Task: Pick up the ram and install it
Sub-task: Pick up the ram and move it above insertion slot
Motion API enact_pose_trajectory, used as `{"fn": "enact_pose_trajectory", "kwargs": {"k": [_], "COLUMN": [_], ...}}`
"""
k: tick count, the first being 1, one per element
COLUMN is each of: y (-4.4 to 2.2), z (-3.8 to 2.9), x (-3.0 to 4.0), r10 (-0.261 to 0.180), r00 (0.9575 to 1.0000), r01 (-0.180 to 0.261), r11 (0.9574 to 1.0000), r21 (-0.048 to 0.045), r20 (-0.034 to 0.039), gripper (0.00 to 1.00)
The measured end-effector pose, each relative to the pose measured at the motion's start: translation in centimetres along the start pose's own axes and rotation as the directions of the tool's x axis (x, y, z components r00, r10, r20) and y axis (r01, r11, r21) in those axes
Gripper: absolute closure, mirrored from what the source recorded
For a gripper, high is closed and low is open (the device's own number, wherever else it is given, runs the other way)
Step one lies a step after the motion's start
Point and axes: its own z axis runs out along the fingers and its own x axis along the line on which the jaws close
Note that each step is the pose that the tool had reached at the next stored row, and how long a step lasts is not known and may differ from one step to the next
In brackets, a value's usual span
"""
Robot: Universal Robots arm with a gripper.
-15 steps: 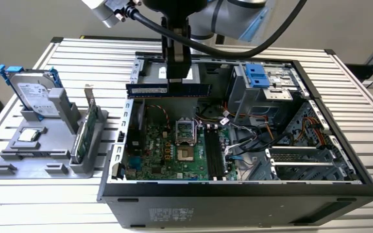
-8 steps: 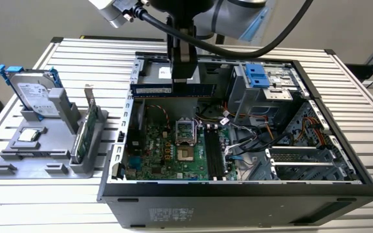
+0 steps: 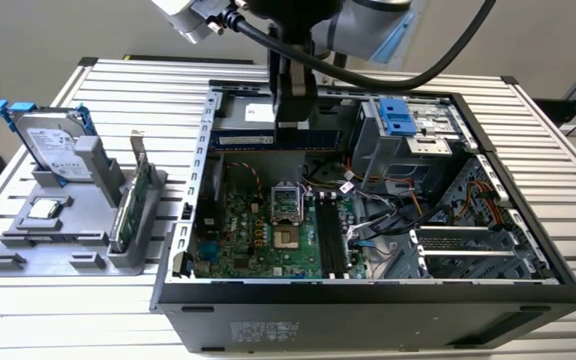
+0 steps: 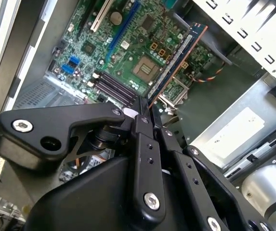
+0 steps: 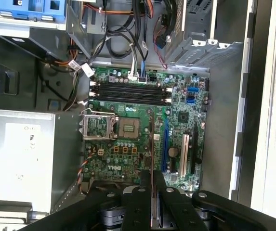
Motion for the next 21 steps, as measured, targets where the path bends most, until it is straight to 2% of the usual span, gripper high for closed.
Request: {"fn": "enact_pose_trajectory", "kwargs": {"k": [11,21], "y": [1.16,1.58], "z": [0.03,0.04], "x": [-0.06,-0.01], "r10": [0.008,0.067], "r00": [1.0,0.9977], "r01": [-0.008,-0.067], "r11": [1.0,0.9977], "r21": [0.0005,0.0043], "r20": [0.0002,0.0019], "gripper": [1.0,1.0]}}
